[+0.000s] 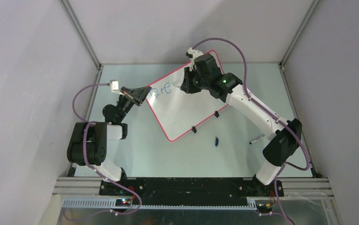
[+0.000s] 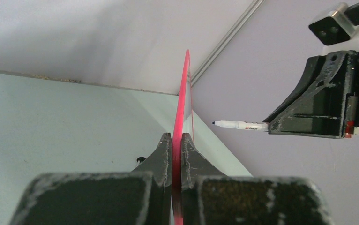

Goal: Write a sentence on the whiteboard

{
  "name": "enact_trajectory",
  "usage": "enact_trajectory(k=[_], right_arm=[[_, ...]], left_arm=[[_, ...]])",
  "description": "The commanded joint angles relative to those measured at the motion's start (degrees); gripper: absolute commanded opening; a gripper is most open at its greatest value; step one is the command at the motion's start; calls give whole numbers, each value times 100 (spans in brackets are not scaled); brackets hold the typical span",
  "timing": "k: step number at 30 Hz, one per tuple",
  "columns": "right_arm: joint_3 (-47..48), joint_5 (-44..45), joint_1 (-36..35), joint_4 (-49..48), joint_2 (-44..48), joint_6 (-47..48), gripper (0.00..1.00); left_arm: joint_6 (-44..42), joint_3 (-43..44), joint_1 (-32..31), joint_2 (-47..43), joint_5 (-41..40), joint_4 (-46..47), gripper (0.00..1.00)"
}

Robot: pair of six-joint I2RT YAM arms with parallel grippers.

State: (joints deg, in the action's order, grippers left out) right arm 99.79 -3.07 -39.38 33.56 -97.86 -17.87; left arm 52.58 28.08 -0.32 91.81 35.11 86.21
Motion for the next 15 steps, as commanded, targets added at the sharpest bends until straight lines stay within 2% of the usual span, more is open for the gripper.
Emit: enact_trajectory(k=[1,11,15], right_arm=[[473,293,-72,-50,-23,225,0],[629,674,-46,18,-207,323,0],[583,663,12,18,-183,334,0]], left_arm=[[-670,-144,-117,-113,409,124,2],[-650,-108,-118,-88,480,128,1],[-325,138,-14,-88,1086,122,0]])
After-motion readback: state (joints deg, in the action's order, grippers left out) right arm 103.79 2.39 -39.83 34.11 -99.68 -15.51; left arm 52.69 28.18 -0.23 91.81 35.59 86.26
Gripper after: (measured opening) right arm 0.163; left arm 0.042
